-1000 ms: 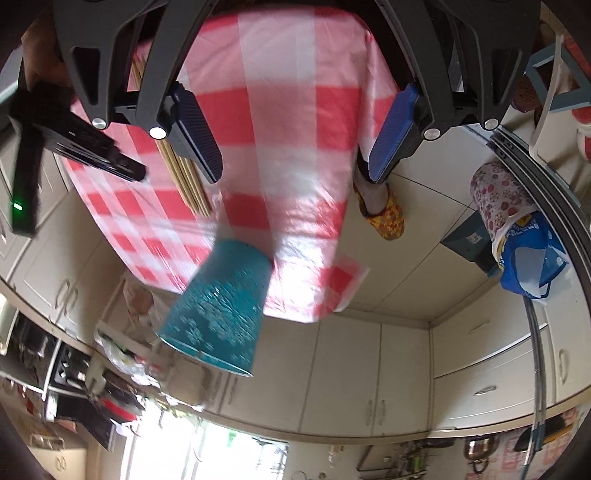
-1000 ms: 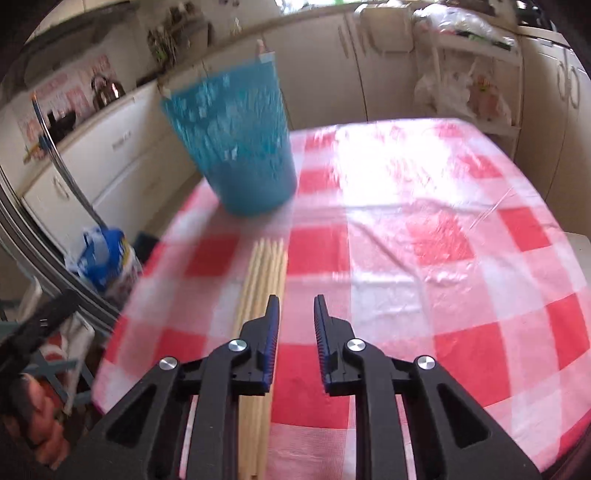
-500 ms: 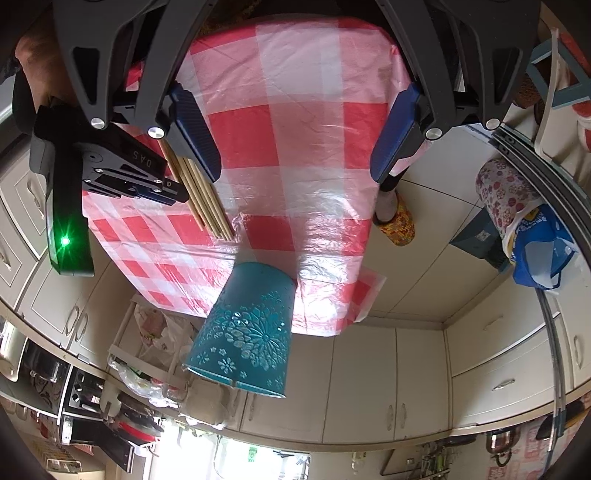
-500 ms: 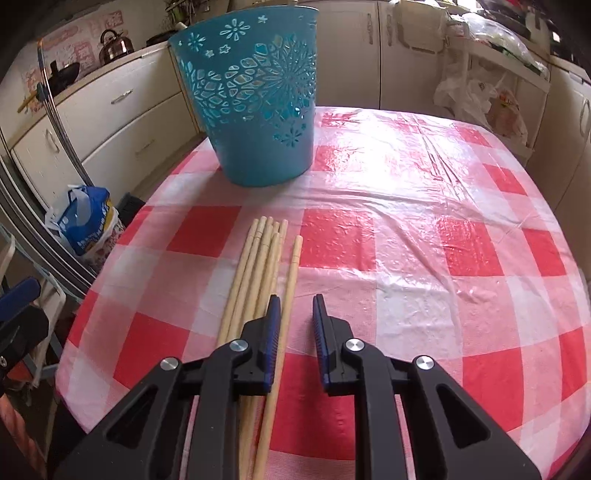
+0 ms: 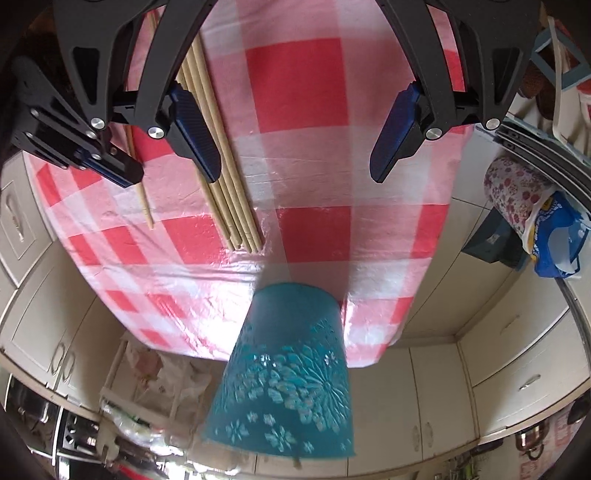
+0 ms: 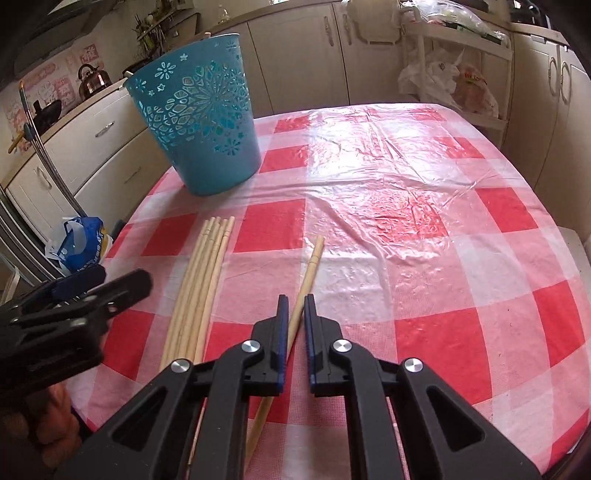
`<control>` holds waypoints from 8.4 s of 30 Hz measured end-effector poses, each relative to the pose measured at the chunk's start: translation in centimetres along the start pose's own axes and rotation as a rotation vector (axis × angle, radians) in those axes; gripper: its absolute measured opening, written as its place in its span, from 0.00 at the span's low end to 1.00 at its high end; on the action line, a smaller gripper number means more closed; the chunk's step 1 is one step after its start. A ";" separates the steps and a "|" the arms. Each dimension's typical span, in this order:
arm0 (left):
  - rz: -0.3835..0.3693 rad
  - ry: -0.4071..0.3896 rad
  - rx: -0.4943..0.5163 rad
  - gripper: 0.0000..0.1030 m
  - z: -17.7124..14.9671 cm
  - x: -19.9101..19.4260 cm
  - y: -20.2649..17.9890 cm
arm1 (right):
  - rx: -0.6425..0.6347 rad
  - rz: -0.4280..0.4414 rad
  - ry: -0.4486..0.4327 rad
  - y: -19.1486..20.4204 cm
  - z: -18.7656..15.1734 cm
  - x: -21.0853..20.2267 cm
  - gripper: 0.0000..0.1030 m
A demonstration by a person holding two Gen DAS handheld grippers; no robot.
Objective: Organize utensils
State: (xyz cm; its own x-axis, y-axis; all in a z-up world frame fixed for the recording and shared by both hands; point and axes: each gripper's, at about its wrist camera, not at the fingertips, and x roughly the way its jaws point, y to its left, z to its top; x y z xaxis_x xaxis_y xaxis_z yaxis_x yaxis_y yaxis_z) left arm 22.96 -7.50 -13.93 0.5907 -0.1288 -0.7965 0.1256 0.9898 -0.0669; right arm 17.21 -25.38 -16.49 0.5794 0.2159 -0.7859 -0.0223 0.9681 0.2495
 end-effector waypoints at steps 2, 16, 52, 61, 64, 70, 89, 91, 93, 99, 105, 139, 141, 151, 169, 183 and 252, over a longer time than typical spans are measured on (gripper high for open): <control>0.018 0.019 0.006 0.77 0.1 0.7 -0.4 | 0.007 0.008 -0.002 -0.1 0.0 -0.1 0.09; 0.088 0.063 0.054 0.77 -0.1 2.7 -1.8 | 0.040 0.042 0.002 -0.7 0.0 -0.2 0.09; -0.022 0.120 0.213 0.12 2.5 3.5 -0.7 | -0.024 -0.013 0.019 -0.5 1.5 0.8 0.11; 0.006 0.119 0.214 0.37 3.1 4.1 -0.4 | -0.083 -0.033 0.023 0.3 1.6 1.3 0.11; 0.010 0.111 0.210 0.40 3.1 4.1 -0.3 | -0.084 -0.035 0.026 0.3 1.7 1.3 0.11; 0.011 0.100 0.214 0.41 3.0 4.1 -0.2 | -0.092 -0.025 0.026 0.5 1.6 1.3 0.09; -0.016 0.108 0.261 0.05 2.4 3.5 -1.5 | -0.151 -0.044 0.069 1.3 1.7 1.3 0.07; -0.010 0.110 0.259 0.05 2.4 3.5 -1.5 | -0.156 -0.047 0.071 1.4 1.7 1.3 0.07; -0.005 0.110 0.258 0.07 2.5 3.5 -1.5 | -0.160 -0.049 0.070 1.4 1.6 1.3 0.07; 0.009 0.102 0.240 0.21 2.6 3.6 -0.9 | -0.193 -0.065 0.066 1.8 1.6 1.4 0.07; 0.024 0.095 0.227 0.36 2.7 3.7 -0.4 | -0.209 -0.072 0.054 2.1 1.3 1.3 0.06; 0.019 0.087 0.210 0.52 2.8 4.0 0.2 | -0.221 -0.093 0.066 1.7 1.4 1.2 0.25; 0.017 0.086 0.211 0.52 2.8 4.1 0.1 | -0.223 -0.094 0.064 1.7 1.4 1.2 0.25; 0.021 0.088 0.222 0.52 2.8 4.1 0.0 | -0.251 -0.077 0.063 2.0 1.3 1.2 0.20; 0.014 0.085 0.320 0.04 1.1 1.6 -3.3 | 0.104 0.183 0.041 -2.9 1.0 0.3 0.06; -0.009 0.009 0.294 0.04 2.3 -1.9 -2.5 | 0.199 0.289 0.006 -3.4 1.7 -0.3 0.06; -0.196 -0.460 -0.164 0.37 16.2 -2.9 10.0 | 0.081 0.216 -0.415 4.6 20.0 -2.0 0.24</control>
State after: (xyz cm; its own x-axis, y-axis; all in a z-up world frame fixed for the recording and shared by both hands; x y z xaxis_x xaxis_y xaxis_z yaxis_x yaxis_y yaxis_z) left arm 35.44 1.81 -2.52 0.8623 -0.2893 -0.4156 0.1643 0.9361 -0.3110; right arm 32.21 -23.90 -2.46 0.8457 0.3257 -0.4228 -0.1237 0.8902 0.4384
